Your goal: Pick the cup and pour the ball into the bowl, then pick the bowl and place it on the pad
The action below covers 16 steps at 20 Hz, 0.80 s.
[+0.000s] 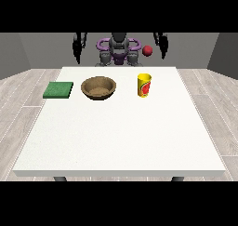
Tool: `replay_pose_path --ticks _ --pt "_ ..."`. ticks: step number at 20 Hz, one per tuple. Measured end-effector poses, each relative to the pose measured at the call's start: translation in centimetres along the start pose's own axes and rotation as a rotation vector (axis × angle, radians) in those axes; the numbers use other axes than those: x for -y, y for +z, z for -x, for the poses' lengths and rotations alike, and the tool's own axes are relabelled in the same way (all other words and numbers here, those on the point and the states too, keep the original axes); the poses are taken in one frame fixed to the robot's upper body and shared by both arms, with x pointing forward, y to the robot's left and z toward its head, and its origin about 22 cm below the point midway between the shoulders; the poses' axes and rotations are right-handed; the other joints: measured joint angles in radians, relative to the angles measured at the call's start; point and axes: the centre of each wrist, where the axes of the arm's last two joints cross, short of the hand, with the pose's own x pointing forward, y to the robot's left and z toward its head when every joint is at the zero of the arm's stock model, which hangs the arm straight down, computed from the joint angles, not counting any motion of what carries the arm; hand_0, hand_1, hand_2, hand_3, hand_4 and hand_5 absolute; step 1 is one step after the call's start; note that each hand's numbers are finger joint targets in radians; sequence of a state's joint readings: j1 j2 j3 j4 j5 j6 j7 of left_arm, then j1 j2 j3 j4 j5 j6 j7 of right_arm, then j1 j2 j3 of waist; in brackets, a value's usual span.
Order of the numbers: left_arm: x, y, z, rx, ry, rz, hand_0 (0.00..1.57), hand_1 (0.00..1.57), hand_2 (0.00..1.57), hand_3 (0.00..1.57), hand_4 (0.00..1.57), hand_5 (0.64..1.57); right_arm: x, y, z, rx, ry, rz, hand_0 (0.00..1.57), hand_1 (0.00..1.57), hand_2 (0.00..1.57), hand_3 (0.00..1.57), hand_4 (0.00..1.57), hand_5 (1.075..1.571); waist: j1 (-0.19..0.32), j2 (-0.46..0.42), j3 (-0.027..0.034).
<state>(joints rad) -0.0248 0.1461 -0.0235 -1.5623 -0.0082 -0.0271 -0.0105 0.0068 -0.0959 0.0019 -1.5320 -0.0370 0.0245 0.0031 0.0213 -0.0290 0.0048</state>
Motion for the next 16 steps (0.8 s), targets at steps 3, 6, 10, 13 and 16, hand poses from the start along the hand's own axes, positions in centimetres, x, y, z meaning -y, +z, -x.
replay_pose_path --ticks 3,6,10,13,16 --pt "-0.5 -0.2 -1.1 0.016 -0.013 0.001 0.00 0.00 0.00 0.00 0.00 1.535 0.5 -0.1 -1.1 0.013 0.017 0.001 0.00 0.00 0.00 0.31 1.06 1.571 -0.001 -0.095 -0.0024" --pt "-0.8 -0.3 -2.2 0.023 -0.021 0.004 0.00 0.00 0.00 0.00 0.00 1.535 1.0 -0.2 -2.2 0.020 0.039 0.004 0.00 0.00 0.00 0.31 1.06 1.571 -0.004 -0.183 -0.0056" --pt "0.6 -1.3 -4.6 0.046 0.173 0.011 0.00 0.00 0.00 0.00 0.00 1.535 -3.3 -1.6 -6.2 0.099 -0.055 -0.044 0.00 0.00 0.00 0.00 0.83 1.571 0.010 -0.342 -0.0089" --pt "0.9 -0.9 -5.7 -0.008 0.298 0.019 0.00 0.00 0.00 0.00 0.00 1.546 -6.3 -1.4 -7.7 0.039 -0.096 -0.046 0.00 0.00 0.00 0.00 0.68 1.569 0.040 -0.419 -0.0083" --pt "1.7 -0.2 -6.2 -0.072 0.367 0.035 0.00 0.00 0.00 0.00 0.00 1.536 -9.5 -0.3 -8.1 -0.041 -0.127 -0.040 0.00 0.00 0.00 0.00 0.57 1.571 0.050 -0.455 -0.0069"
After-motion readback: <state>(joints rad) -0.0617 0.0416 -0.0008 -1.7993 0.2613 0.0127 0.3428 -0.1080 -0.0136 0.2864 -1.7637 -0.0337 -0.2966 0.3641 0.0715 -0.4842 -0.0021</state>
